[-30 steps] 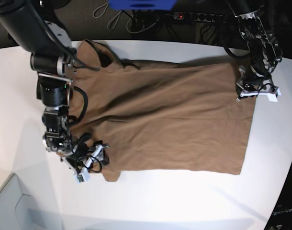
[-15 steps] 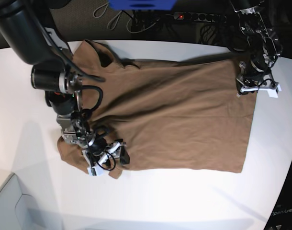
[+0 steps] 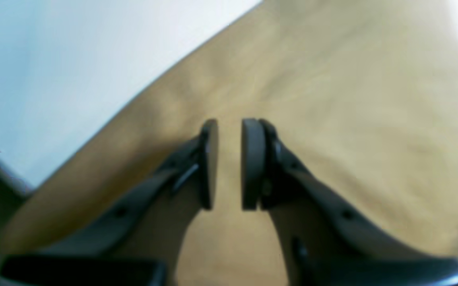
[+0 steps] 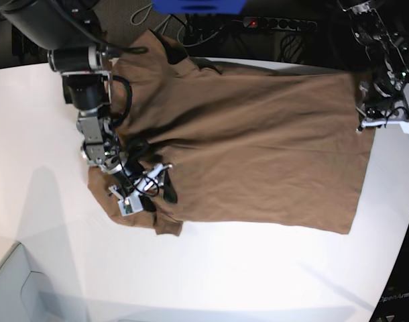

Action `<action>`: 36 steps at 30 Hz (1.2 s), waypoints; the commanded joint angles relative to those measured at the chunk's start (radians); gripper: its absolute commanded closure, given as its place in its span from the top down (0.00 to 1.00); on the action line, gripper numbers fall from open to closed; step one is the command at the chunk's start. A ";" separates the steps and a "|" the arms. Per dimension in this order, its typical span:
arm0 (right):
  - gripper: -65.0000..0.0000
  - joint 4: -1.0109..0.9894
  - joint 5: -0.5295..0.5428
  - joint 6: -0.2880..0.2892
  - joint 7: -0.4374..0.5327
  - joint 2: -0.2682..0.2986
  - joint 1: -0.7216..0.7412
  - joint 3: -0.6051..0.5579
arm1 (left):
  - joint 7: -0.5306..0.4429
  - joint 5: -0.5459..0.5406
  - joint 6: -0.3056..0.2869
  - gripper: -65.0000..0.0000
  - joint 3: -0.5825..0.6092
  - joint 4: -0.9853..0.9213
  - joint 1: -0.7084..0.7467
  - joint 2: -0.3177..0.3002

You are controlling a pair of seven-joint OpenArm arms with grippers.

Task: Layout the t-shirt on the table in an organized manner, then fold the t-shirt properly
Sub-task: 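Grasp the sleeve area with the right gripper and pull it outward, then move both grippers to the collar-side corners of the t-shirt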

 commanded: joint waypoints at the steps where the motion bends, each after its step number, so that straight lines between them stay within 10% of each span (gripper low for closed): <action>1: 0.61 0.050 -0.041 0.016 -0.095 -0.003 -0.029 -0.010 | -0.012 -0.015 -0.007 0.17 0.003 0.057 -0.024 0.001; 8: 0.61 0.357 -0.038 0.012 -0.100 -0.023 -0.146 0.006 | -0.012 -0.004 -0.006 0.17 0.050 0.126 -0.170 0.085; 21: 0.61 0.741 -0.038 0.012 -0.276 -0.026 -0.358 0.155 | -0.130 -0.004 -0.001 0.16 0.190 -0.652 -0.495 -0.018; 26: 0.60 0.819 -0.038 0.012 -0.361 -0.029 -0.439 0.157 | -0.276 -0.004 -0.003 0.16 0.191 -0.747 -0.497 -0.045; 36: 0.60 0.794 -0.040 0.012 -0.440 -0.028 -0.519 0.240 | -0.275 -0.012 -0.003 0.16 0.191 -0.756 -0.491 -0.045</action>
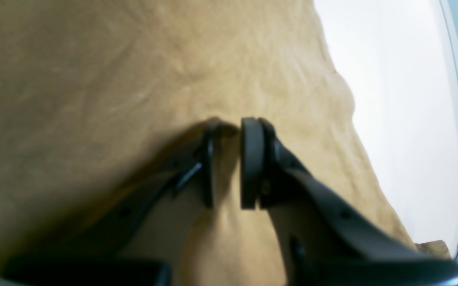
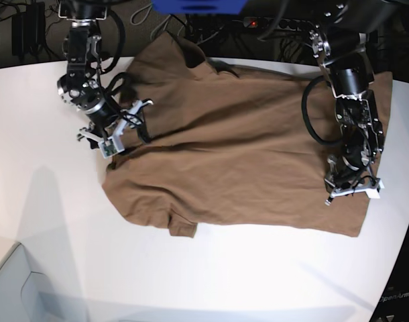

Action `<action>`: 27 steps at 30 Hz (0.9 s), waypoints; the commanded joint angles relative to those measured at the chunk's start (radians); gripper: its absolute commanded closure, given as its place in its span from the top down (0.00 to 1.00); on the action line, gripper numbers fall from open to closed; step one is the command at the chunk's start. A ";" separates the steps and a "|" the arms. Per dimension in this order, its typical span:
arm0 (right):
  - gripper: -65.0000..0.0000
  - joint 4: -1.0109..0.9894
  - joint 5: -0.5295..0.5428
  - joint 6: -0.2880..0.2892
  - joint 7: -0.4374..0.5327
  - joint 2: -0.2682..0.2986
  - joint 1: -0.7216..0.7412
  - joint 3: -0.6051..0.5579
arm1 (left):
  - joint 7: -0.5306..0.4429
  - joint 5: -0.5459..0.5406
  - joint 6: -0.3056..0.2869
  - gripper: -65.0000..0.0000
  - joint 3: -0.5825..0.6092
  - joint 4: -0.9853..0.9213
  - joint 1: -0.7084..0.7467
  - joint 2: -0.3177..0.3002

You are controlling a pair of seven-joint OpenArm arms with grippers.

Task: Layout the t-shirt on the table in an organized manner, then fold the t-shirt properly
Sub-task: 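Move both grippers to the collar-side corners of the t-shirt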

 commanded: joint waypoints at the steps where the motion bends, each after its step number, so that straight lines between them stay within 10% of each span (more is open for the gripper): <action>1: 0.60 0.022 0.003 0.000 -0.010 0.011 -0.014 0.016 | 0.034 0.040 0.052 0.16 -0.001 -0.010 0.007 -0.009; 17: 0.60 0.045 0.001 0.000 -0.012 0.158 -0.077 0.053 | 0.037 0.035 0.049 0.16 -0.011 0.018 0.000 0.020; 27: 0.60 0.189 0.001 0.000 -0.013 0.104 0.035 0.154 | 0.216 -0.155 0.057 0.16 -0.011 0.533 0.107 0.072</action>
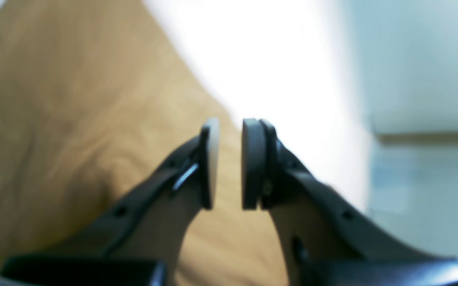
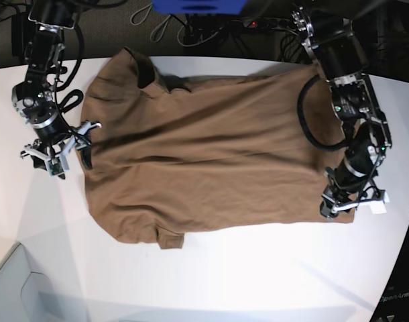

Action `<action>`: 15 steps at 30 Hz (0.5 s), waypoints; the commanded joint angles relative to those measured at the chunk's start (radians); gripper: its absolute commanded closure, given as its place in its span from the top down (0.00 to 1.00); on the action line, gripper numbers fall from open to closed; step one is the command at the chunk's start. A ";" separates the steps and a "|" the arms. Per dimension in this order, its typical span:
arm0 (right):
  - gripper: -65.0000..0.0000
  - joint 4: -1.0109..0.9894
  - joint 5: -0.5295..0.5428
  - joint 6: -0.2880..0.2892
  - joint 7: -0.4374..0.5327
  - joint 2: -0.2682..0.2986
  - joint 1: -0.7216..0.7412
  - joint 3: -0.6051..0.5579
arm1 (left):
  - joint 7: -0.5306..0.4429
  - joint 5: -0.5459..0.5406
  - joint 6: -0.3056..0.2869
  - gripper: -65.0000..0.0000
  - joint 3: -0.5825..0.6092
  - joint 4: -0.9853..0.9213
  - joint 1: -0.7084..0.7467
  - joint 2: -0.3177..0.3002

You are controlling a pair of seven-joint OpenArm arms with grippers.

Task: Layout the t-shirt on the table in an organized manner, then fold the t-shirt properly
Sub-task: 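Move both grippers to the collar-side corners of the t-shirt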

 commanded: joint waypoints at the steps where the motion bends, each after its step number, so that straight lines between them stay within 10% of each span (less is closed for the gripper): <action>1: 0.60 0.037 0.013 -0.003 0.023 -0.002 -0.012 0.001 | 0.016 -0.031 0.002 0.16 -0.002 0.057 0.030 -0.007; 15: 0.60 0.083 0.013 0.000 0.024 -0.113 -0.180 -0.060 | 0.041 -0.034 -0.004 0.16 -0.003 -0.012 0.346 -0.077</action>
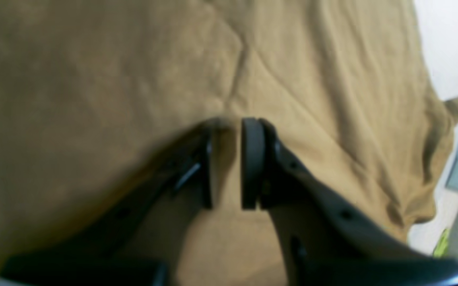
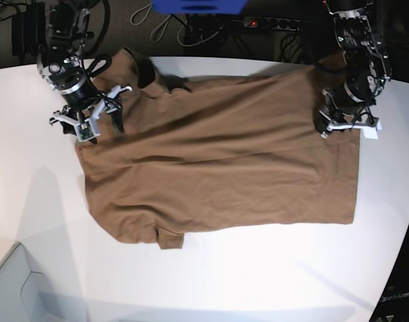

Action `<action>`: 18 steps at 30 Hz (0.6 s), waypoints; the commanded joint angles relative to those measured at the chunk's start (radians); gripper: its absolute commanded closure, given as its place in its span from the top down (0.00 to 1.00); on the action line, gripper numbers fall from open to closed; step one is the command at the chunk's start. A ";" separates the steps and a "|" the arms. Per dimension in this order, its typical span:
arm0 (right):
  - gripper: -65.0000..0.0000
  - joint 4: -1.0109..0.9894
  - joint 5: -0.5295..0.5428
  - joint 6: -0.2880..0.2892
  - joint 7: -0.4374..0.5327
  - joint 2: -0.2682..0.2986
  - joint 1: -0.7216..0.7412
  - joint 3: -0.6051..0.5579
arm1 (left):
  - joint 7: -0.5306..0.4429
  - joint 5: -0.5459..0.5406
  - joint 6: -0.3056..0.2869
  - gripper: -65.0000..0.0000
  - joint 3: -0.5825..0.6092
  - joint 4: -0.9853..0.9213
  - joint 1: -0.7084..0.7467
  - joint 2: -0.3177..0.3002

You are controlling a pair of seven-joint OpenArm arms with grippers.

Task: Layout the t-shirt on the table in an organized manner, then fold the t-shirt properly
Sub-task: 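Move both grippers to the collar-side corners of the t-shirt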

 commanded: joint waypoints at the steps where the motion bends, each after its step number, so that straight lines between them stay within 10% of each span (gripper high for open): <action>1: 0.60 0.001 0.012 -0.003 0.025 0.009 0.005 0.004 | 0.002 0.035 0.030 0.16 -0.001 -0.046 -0.038 -0.007; 18: 0.60 -0.236 0.010 -0.006 0.026 0.098 0.126 0.012 | 0.001 0.180 0.028 0.16 0.001 -0.337 -0.384 -0.014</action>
